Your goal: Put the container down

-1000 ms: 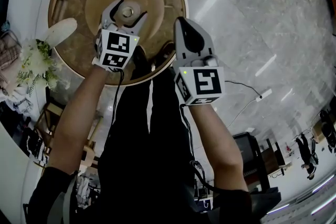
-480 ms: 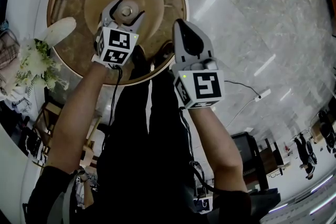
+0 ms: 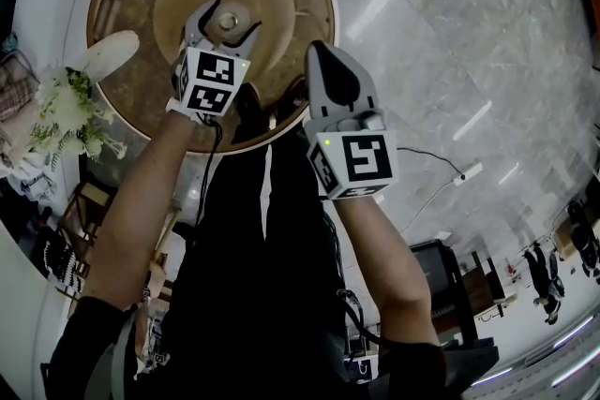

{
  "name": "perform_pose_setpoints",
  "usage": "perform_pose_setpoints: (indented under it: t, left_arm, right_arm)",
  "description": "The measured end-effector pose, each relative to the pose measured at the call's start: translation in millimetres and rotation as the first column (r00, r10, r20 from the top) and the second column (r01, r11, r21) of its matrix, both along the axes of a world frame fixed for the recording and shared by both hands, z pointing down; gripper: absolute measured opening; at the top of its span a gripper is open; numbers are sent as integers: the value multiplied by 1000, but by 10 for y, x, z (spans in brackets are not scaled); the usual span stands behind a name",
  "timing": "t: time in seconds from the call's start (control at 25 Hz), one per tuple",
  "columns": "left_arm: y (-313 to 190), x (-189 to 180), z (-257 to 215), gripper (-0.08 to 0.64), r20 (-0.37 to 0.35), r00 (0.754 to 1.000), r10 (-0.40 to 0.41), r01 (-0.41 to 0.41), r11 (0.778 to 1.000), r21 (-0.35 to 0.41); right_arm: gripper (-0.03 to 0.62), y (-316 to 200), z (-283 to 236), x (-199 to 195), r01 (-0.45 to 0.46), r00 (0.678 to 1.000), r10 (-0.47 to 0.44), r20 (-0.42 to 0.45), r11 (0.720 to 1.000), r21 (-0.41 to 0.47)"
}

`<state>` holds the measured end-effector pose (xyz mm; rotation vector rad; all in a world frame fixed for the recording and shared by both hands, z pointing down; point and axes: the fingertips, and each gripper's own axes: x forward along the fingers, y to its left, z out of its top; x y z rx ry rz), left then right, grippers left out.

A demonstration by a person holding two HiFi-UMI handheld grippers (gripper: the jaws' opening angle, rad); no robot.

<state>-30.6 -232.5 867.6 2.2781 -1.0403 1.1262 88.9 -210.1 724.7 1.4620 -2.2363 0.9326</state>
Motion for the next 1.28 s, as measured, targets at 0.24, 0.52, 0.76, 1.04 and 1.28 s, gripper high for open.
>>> perform_pose_setpoints:
  t: [0.24, 0.52, 0.76, 1.04, 1.28]
  left_arm:
    - [91, -82, -152, 350, 12, 1000, -28, 28, 999, 16]
    - [481, -175, -504, 350, -8, 998, -62, 62, 998, 21]
    - [822, -144, -1113, 350, -70, 997, -27, 29, 999, 36]
    - [989, -73, -2120, 341, -211, 970, -125, 139, 989, 54]
    - [1145, -33, -2779, 265, -299, 933, -201, 230, 971, 66]
  right_arm:
    - [6, 42, -134, -6, 6, 1000, -6, 7, 1000, 17]
    - [6, 9, -424, 2, 8, 1000, -8, -3, 997, 74]
    - [6, 160, -782, -65, 20, 1000, -20, 4, 996, 83]
    - [6, 328, -1197, -122, 16, 999, -19, 31, 995, 96]
    - [6, 512, -1593, -232, 41, 997, -48, 66, 994, 101]
